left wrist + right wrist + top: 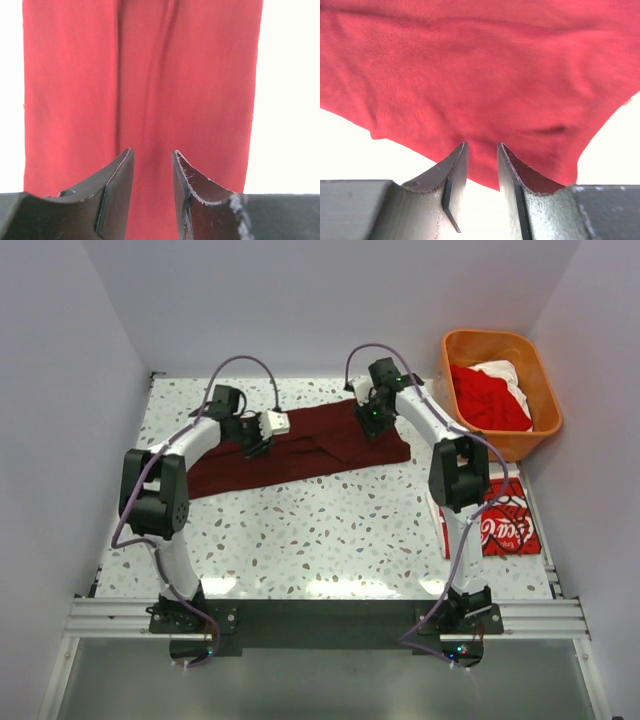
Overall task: Fold and stack the t-shirts
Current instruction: Fold the tshirt
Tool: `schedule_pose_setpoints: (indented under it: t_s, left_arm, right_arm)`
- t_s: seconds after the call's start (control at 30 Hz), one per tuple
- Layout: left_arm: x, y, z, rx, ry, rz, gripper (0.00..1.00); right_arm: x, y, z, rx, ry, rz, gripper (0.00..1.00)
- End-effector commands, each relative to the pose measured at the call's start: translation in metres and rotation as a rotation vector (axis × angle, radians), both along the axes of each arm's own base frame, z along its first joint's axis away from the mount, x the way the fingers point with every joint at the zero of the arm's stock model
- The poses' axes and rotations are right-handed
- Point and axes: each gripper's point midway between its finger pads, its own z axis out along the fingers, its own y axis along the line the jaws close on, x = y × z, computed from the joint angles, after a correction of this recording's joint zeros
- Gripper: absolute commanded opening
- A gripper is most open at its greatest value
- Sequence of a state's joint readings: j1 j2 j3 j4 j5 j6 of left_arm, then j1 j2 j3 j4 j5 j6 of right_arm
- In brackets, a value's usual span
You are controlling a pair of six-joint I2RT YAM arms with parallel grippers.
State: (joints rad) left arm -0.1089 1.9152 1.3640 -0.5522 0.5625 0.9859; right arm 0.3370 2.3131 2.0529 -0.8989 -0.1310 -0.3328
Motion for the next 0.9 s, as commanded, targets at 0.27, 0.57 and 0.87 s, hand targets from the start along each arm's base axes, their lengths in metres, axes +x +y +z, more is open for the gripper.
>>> schedule_pose_setpoints:
  t_s: [0.27,0.57,0.87]
  left_arm:
    - [0.031,-0.174,0.064,-0.182,-0.566,-0.601,0.41]
    - [0.030,-0.199,0.036,-0.108,-0.659,-0.789,0.38]
    - [0.016,-0.210,0.012,-0.061,-0.676,-0.912,0.37]
  right_arm:
    - [0.000,-0.049,0.046,0.162,0.007,-0.200,0.33]
    - [0.006,-0.047,0.024,0.193,0.052,-0.204,0.33]
    - [0.004,-0.061,0.005,0.148,0.085,-0.228,0.32]
